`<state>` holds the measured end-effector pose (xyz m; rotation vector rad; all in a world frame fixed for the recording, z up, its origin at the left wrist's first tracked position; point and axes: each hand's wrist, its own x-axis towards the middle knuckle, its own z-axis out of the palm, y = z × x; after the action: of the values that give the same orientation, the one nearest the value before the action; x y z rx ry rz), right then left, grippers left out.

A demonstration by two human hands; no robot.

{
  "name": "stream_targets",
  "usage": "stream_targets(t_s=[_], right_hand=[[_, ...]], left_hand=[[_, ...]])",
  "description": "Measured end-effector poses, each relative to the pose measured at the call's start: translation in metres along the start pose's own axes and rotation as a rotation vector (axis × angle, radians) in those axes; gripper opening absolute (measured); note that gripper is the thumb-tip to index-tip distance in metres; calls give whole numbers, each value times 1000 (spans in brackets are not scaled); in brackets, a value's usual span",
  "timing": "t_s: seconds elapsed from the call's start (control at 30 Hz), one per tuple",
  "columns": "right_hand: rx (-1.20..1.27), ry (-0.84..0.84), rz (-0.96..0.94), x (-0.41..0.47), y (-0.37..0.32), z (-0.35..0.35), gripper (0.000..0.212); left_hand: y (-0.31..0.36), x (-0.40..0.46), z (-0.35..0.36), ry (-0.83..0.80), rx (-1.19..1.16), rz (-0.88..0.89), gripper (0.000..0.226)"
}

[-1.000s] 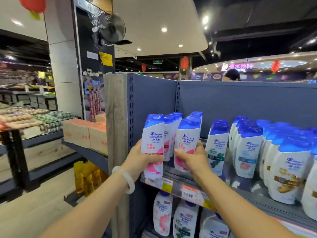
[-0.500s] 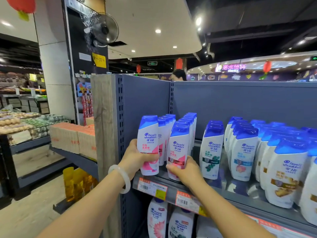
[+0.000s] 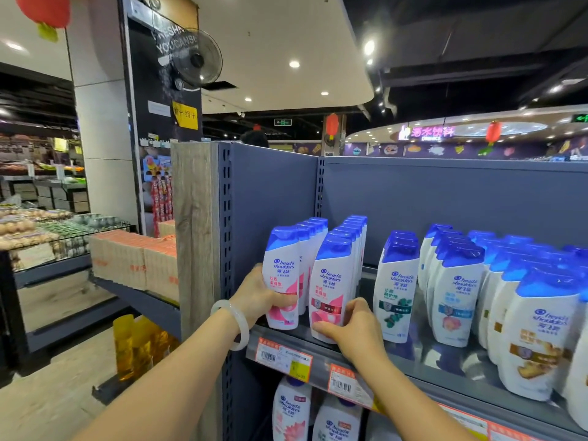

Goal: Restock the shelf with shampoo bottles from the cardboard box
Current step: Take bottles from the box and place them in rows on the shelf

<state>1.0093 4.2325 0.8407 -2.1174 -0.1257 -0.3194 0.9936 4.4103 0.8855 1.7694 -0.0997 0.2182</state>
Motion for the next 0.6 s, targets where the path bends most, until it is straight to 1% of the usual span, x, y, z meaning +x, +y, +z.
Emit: stream_targets(t_s=[0.07,0.2,0.43,0.6], right_hand=[[13,18,-1,-1,1,3,52],[17,42,0,1,2,7,52],[28,70,-13,2,3,10,50],[32,70,-19,3,2,11,51]], left_hand=[[-5,3,-1,11,-12,-61,59],[-11,9,0,-34,-39,-101,60],[-12,15,1,-71,-28,-76,56],[-16,22,-2,-86,-18,-81,61]])
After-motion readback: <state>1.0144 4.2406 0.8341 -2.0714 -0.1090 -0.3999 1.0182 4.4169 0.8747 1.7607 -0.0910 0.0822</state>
